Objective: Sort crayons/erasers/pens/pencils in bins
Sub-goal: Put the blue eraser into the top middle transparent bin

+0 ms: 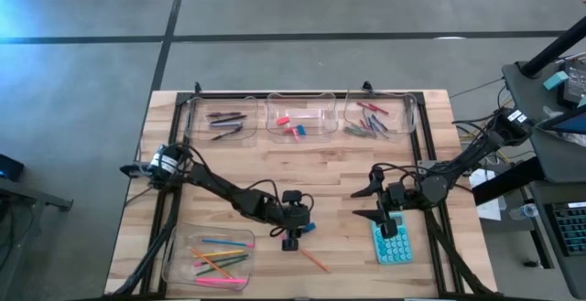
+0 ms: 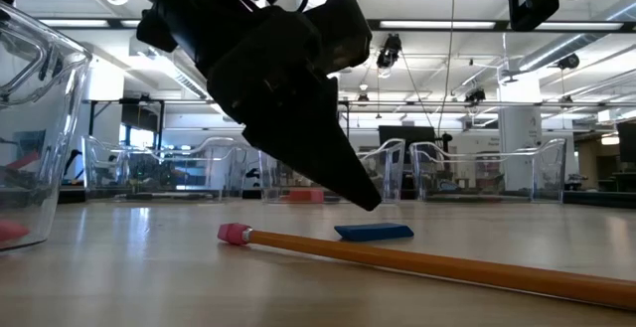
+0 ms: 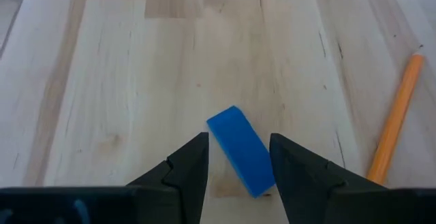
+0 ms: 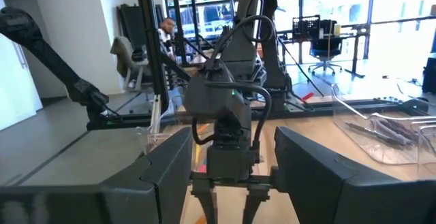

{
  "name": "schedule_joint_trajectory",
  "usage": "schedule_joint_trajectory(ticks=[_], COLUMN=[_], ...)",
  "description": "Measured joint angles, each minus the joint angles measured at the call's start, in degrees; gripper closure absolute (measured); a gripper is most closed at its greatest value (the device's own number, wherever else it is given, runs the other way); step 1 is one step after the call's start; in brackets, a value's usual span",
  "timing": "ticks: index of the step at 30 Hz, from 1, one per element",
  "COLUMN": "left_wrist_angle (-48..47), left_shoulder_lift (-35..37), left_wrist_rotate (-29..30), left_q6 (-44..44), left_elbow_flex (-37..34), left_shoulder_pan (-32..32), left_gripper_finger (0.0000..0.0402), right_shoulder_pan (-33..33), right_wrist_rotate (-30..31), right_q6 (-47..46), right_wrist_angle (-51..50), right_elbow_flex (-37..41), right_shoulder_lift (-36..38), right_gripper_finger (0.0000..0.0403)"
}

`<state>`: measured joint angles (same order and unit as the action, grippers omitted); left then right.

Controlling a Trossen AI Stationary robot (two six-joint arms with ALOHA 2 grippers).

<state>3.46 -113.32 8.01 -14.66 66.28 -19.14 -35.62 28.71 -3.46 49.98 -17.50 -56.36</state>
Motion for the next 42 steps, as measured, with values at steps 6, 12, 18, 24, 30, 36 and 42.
schedule_joint_trajectory(ticks=[6, 12, 18, 24, 30, 36, 42], left_wrist_angle=[0.08, 1.10, 1.40, 0.90, 0.43, 0.12, -1.01], left_shoulder_lift=[-1.20, -2.84, -4.84, -5.29, -5.41, -5.49, -3.59], left_wrist_rotate=[0.57, 0.83, -0.43, -1.31, -2.18, -3.23, -3.16], left_q6=[-0.03, 0.20, -0.02, 0.04, 0.53, 1.90, 4.46], left_elbow_flex=[0.13, 0.31, 0.71, 0.87, 1.55, 2.54, 2.59], left_shoulder_pan=[-0.02, -0.04, -0.09, -0.11, -0.11, -0.13, 0.08], left_gripper_finger=[0.0261, 0.0261, 0.0261, 0.0261, 0.0307, 0.0390, 0.0394], right_shoulder_pan=[0.00, 0.00, 0.00, 0.00, 0.00, 0.00, 0.00], right_wrist_rotate=[0.00, 0.00, 0.00, 0.00, 0.00, -0.01, 0.00], right_q6=[0.04, 0.04, 0.04, 0.12, 0.09, -0.05, 0.02], right_wrist_angle=[-0.07, -0.32, -0.50, -0.46, -0.46, -0.46, -0.46], right_elbow_flex=[-0.01, -0.02, 0.00, 0.00, 0.00, 0.00, 0.00], right_shoulder_lift=[0.00, 0.00, 0.00, 0.00, 0.00, 0.00, 0.00], right_gripper_finger=[0.0204, 0.0204, 0.0204, 0.0204, 0.0204, 0.0204, 0.0204])
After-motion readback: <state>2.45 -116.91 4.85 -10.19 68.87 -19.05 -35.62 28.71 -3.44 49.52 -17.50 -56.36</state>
